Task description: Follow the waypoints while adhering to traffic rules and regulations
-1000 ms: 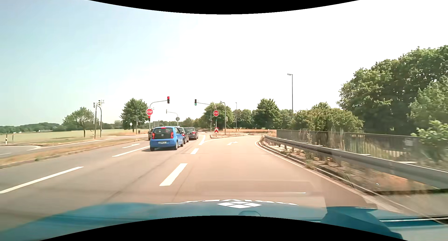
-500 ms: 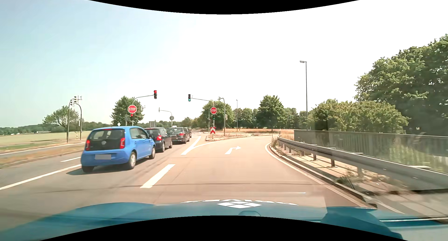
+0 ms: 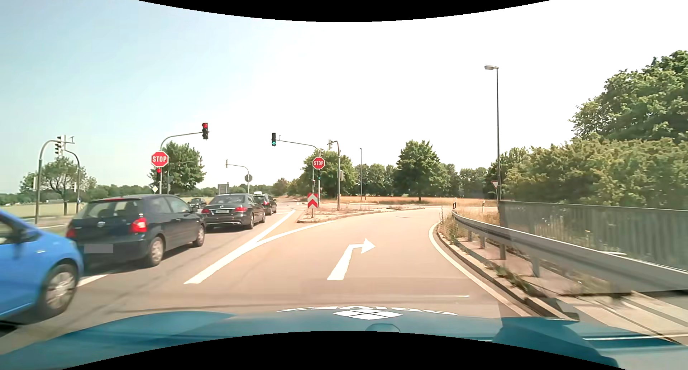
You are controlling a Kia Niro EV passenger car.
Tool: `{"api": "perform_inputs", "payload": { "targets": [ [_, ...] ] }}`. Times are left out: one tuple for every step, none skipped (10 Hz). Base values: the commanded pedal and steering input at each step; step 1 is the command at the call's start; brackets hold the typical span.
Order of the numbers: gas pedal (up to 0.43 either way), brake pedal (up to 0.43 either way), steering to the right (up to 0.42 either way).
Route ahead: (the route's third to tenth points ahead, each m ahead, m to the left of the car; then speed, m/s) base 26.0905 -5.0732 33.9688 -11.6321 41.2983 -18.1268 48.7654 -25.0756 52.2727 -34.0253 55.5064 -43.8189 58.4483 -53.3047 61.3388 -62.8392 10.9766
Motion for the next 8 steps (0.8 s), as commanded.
{"api": "perform_inputs", "payload": {
  "targets": [
    [0.000, 0.232, 0.029],
    [0.000, 0.213, 0.036],
    [0.000, 0.213, 0.045],
    [0.000, 0.207, 0.054],
    [0.000, 0.201, 0.064],
    [0.000, 0.207, 0.068],
    [0.000, 0.201, 0.071],
    [0.000, 0.201, 0.073]
  ]
}}
